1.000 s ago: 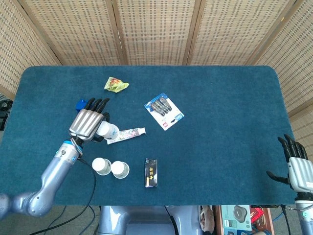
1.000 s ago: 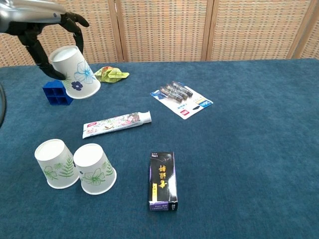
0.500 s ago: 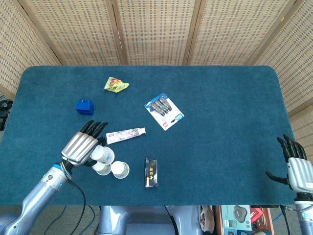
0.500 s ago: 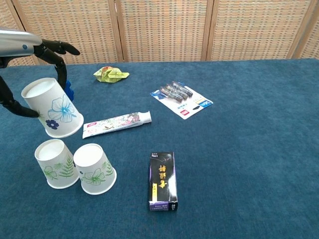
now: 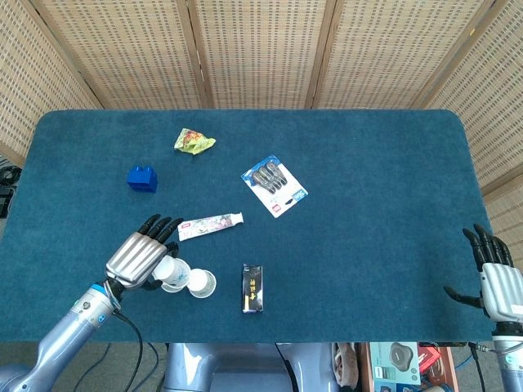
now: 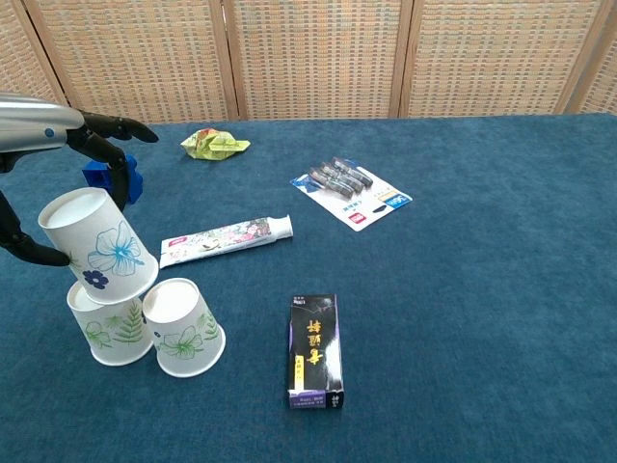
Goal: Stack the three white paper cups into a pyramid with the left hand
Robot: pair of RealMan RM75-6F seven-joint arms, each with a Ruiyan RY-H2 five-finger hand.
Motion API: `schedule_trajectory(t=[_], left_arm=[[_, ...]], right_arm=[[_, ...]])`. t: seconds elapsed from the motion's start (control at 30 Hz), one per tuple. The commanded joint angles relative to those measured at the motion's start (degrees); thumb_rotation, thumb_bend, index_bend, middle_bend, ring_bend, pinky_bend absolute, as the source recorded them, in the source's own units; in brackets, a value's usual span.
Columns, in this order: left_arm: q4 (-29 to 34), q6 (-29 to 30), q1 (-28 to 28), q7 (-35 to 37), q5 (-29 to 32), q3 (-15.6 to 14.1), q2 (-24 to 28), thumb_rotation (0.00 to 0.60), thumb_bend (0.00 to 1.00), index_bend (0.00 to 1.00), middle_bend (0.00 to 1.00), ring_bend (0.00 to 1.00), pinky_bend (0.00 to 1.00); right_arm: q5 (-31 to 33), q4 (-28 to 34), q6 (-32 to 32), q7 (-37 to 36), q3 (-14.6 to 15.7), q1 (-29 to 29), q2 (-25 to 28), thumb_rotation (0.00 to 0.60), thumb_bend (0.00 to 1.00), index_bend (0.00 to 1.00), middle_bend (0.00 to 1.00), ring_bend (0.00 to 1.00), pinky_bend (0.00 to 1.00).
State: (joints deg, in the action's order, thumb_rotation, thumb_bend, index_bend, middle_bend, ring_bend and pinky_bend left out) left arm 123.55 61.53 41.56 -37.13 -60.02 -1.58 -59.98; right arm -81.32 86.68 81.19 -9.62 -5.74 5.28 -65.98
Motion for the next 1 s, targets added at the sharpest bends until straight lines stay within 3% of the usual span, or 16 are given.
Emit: schedule_trajectory(t=[0.03,0.7,1.0], left_arm=[[-0.59,-0.41,0.29,-0.57,0.68,0.08,-0.78,0.600,0.20,0.43,0.00,0.00,0.00],[-1.47,-0.58,1.39,-2.56,2.94,0.65,-4.01,0.600,0.20,0.43,0.00,0.00,0.00],[-1.02,0.10,1.67,-4.21,4.39,0.35,-3.43,0.600,0.20,0.22,0.00,0.00,0.00]], right_arm=[[0.03,-0.05,-0.02,0.02,-0.02,0.01,-0.06,0.600,0.09,0.00,0.00,0.00,0.00],[-0.33,-0.24,0.39,-0.24,-0.07,-0.06,-0.17,0.600,0.09,0.00,0.00,0.00,0.00],[-0.36,-0.29,0.90,-0.31,-0.24,-0.22,-0.26,0.600,0.09,0.00,0.00,0.00,0.00]])
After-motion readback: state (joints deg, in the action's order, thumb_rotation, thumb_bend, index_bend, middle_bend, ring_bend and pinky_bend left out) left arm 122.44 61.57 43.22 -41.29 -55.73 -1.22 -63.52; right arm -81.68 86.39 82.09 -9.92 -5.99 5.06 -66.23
